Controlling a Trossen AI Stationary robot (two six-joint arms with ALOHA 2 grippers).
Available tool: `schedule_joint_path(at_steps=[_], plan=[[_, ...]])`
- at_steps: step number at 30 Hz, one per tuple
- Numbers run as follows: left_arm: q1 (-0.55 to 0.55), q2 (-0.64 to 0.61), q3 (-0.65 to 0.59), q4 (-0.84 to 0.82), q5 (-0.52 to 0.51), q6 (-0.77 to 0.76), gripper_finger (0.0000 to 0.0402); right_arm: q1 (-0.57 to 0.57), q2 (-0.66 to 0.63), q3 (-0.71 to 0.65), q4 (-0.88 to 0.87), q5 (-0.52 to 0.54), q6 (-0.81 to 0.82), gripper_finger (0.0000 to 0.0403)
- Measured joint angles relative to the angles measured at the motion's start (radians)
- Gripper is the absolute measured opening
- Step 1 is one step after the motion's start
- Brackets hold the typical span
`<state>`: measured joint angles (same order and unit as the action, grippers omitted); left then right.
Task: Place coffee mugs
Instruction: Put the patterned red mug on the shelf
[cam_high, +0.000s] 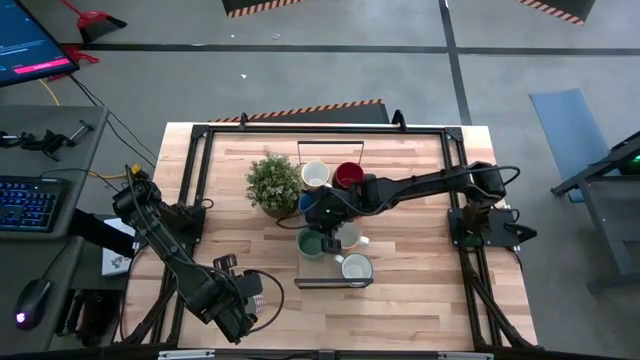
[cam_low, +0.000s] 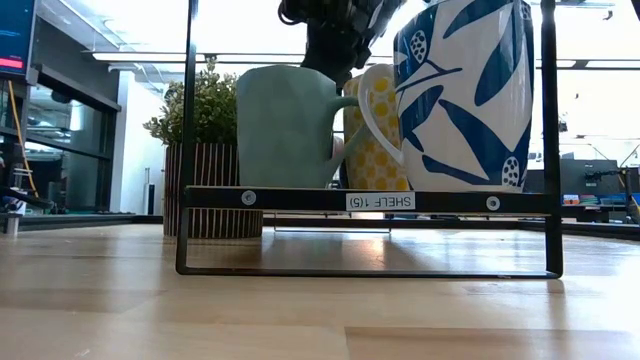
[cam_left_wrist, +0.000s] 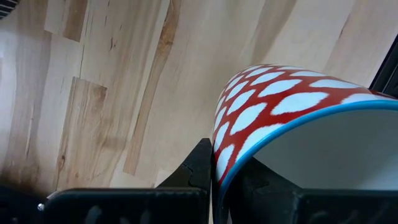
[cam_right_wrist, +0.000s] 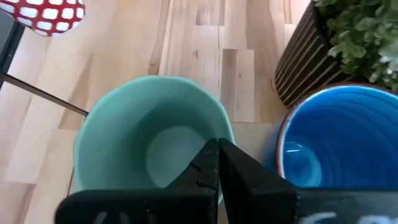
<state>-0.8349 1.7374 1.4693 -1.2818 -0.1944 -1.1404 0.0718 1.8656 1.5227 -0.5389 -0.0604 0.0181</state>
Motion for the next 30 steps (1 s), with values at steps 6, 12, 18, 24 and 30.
schedule_joint_path(at_steps=[6,12,18,24,30], plan=[[0.000,0.000,0.000,0.000,0.000,0.000,0.0011,-0.013,0.000,0.000,-0.030,0.008,0.000,0.0000],[0.000,0.000,0.000,0.000,-0.003,0.000,0.0011,-0.013,0.000,0.000,-0.026,0.008,0.000,0.0000],[0.000,0.000,0.000,0.000,-0.003,0.000,0.0011,-0.011,0.000,0.000,-0.020,-0.023,0.003,0.0000],[0.000,0.000,0.000,0.000,-0.004,0.000,0.0011,0.020,0.001,0.000,-0.019,-0.026,0.003,0.0000],[0.000,0.000,0.000,0.000,-0.021,0.000,0.0011,0.059,0.001,0.000,0.011,-0.027,0.003,0.0000]])
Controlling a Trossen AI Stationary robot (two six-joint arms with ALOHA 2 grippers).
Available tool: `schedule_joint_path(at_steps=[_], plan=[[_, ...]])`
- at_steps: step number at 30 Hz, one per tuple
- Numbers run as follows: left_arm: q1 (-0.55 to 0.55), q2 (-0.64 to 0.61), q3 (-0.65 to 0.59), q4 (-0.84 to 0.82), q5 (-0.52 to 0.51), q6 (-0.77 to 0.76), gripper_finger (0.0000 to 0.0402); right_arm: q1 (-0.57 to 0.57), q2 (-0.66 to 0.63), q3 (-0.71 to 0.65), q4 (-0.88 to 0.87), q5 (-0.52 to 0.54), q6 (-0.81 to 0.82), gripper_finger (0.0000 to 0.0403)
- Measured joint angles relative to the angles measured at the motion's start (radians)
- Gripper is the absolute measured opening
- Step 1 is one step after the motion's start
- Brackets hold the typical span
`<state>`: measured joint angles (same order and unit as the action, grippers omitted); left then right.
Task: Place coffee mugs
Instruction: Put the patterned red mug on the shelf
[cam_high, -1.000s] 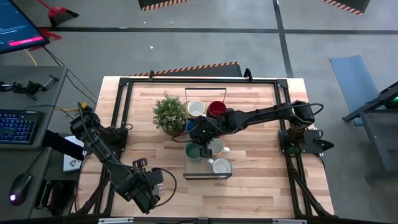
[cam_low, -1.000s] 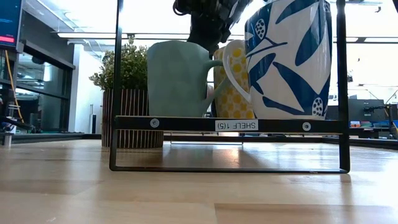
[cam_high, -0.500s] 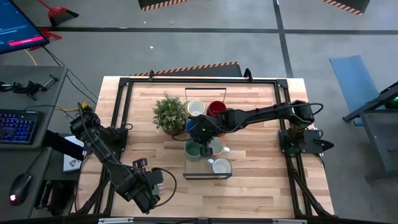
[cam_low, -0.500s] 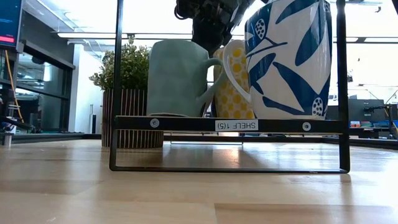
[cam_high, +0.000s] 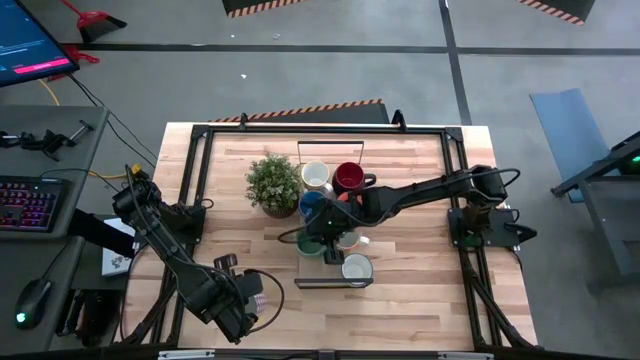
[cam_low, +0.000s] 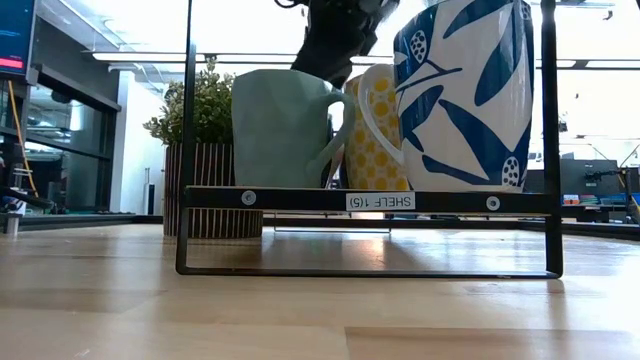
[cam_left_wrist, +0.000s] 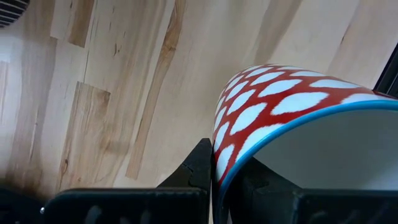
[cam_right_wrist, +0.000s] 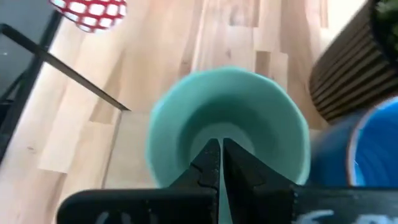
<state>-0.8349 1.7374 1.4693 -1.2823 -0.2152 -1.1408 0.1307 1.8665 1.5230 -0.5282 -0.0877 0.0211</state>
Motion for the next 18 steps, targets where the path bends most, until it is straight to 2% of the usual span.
schedule_joint_path(at_steps=[18], plan=[[0.001,0.000,0.000,0.000,-0.005,0.017,0.0011,0.005,0.001,0.022,0.035,0.001,0.004,0.0000]])
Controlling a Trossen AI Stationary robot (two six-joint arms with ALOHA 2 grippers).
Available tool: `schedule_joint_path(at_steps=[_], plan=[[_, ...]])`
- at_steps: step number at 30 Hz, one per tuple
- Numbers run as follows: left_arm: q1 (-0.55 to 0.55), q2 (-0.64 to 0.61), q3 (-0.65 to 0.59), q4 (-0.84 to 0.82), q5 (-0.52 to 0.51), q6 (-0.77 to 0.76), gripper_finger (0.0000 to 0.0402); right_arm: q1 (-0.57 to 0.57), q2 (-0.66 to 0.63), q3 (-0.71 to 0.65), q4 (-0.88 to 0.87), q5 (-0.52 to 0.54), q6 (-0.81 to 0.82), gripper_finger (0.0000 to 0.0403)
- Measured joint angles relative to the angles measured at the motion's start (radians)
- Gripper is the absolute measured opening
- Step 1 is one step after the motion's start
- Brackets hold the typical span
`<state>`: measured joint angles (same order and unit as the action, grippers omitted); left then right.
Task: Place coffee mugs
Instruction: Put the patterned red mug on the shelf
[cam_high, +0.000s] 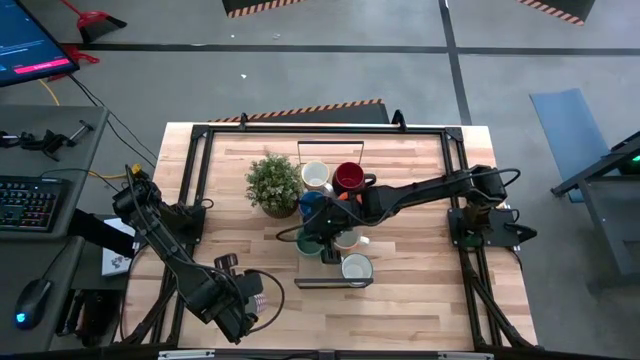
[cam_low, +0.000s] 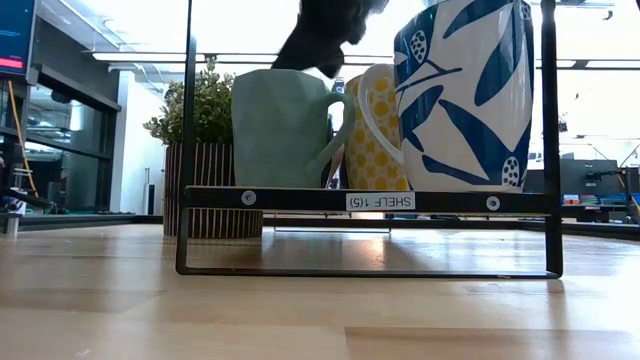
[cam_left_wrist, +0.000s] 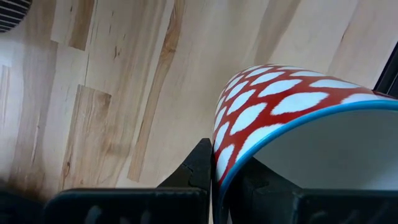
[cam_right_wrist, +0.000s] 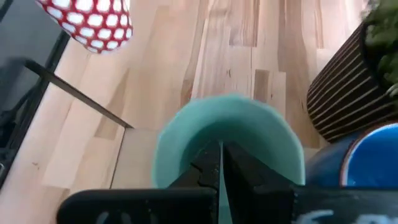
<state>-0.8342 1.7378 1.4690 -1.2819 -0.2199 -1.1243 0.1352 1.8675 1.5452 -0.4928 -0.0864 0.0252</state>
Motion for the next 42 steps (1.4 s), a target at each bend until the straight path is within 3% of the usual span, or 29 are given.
schedule_joint_path(at_steps=[9,21,42], plan=[[0.003,0.000,0.000,0.000,0.000,0.000,0.0011,-0.027,0.008,0.129,-0.166,0.006,-0.037,0.0000],[0.002,0.000,0.000,0.000,0.000,-0.012,0.0011,0.014,0.170,0.346,-0.354,-0.013,-0.077,0.0000],[0.003,0.000,0.000,0.000,0.000,-0.008,0.0011,-0.025,0.177,0.271,-0.326,0.034,-0.070,0.0000]])
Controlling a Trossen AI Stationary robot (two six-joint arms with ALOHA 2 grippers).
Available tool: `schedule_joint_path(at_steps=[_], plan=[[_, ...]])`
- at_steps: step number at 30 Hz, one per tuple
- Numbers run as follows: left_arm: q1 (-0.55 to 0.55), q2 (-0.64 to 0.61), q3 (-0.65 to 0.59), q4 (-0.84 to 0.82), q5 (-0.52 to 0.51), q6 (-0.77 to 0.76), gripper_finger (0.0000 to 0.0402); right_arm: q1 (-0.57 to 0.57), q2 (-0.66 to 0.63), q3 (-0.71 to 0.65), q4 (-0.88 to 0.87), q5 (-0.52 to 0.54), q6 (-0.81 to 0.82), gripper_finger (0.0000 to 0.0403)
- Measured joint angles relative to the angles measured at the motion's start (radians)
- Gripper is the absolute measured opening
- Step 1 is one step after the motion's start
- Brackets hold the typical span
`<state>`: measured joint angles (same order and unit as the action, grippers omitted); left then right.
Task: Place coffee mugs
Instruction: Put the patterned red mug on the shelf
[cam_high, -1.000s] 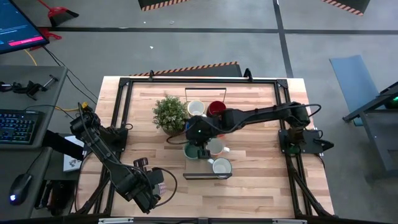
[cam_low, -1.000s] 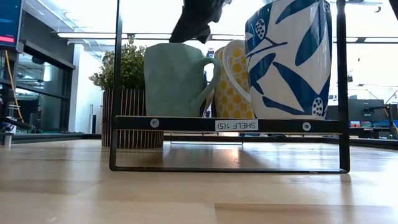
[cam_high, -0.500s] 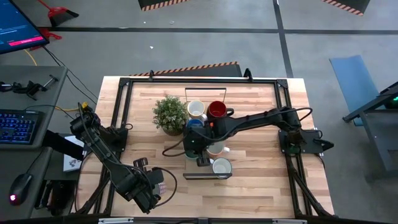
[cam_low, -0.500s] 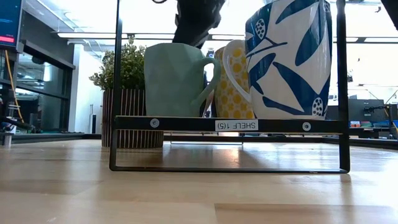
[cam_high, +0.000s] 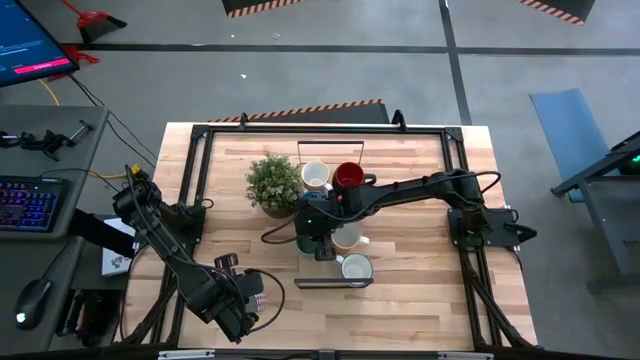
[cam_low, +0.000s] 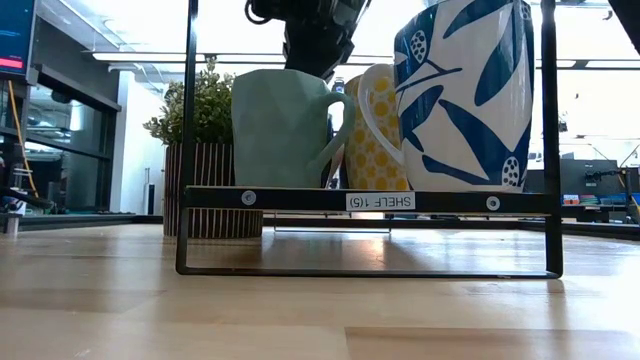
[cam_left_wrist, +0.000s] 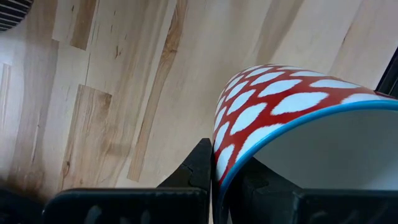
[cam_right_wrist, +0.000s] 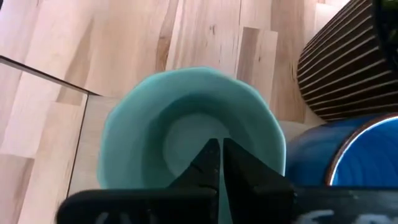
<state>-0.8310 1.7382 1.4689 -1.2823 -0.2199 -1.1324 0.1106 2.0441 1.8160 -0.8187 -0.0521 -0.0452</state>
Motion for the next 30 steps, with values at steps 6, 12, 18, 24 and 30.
schedule_joint_path(at_steps=[6,12,18,24,30], plan=[[0.000,0.000,0.000,0.000,0.000,0.002,0.0011,-0.014,0.000,0.000,-0.015,0.003,-0.006,0.0000],[0.000,0.000,0.000,-0.004,0.000,0.003,0.0011,-0.026,0.000,0.000,-0.042,0.003,-0.008,0.0000],[0.000,0.000,0.000,-0.003,-0.001,0.003,0.0011,-0.026,0.000,0.000,-0.055,0.004,-0.008,0.0000],[0.000,0.000,0.000,-0.004,-0.004,0.003,0.0011,-0.026,0.000,0.000,-0.072,0.018,-0.008,0.0000],[0.000,0.000,0.000,-0.003,-0.004,0.002,0.0011,-0.026,0.000,0.000,-0.075,0.034,-0.008,0.0000]])
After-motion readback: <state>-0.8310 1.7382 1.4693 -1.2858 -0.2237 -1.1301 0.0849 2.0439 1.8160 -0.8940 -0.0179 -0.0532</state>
